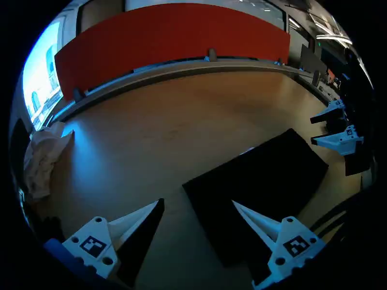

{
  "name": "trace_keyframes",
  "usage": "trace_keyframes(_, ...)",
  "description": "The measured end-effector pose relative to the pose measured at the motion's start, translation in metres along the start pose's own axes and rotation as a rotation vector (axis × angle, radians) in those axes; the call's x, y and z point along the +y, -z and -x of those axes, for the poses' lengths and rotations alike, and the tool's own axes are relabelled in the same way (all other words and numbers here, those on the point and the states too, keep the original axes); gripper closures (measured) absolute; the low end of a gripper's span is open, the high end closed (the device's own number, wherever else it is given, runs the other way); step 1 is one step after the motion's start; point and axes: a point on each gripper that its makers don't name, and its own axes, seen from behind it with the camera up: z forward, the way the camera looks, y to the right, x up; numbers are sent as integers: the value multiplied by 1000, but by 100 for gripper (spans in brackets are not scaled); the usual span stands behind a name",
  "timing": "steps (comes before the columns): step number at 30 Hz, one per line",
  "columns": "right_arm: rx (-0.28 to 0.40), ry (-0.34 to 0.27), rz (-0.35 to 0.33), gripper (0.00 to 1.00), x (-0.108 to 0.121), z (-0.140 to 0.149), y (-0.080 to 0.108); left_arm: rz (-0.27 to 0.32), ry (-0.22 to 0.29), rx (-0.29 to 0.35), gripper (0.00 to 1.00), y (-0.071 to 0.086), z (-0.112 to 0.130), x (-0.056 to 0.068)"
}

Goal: Fold towel

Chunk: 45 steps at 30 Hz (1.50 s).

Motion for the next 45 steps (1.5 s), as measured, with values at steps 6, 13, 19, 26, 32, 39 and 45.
trace_keyframes(6, 2, -11, -6, 0, -2, 2, 5, 0, -3, 5, 8, 4, -1, 1)
trace_keyframes(13, 8, -13, -12, 0, -8, 6, 16, -1, 4, 14, 7, 14, 1, 3)
trace_keyframes(19, 13, -21, -13, 0, -14, 12, 28, -5, 18, 23, 8, 28, 7, 6)
trace_keyframes(26, 21, -34, -12, 0, -21, 20, 44, -9, 35, 31, 8, 44, 16, 9)
trace_keyframes(32, 20, -35, -9, 0, -25, 27, 52, -15, 48, 33, 8, 53, 24, 11)
trace_keyframes(39, 22, -35, -21, 0, -29, 30, 55, -32, 62, 37, 8, 63, 32, 10)
trace_keyframes(45, 26, -7, -50, 0, -35, 28, 55, -52, 79, 50, 8, 74, 37, 7)
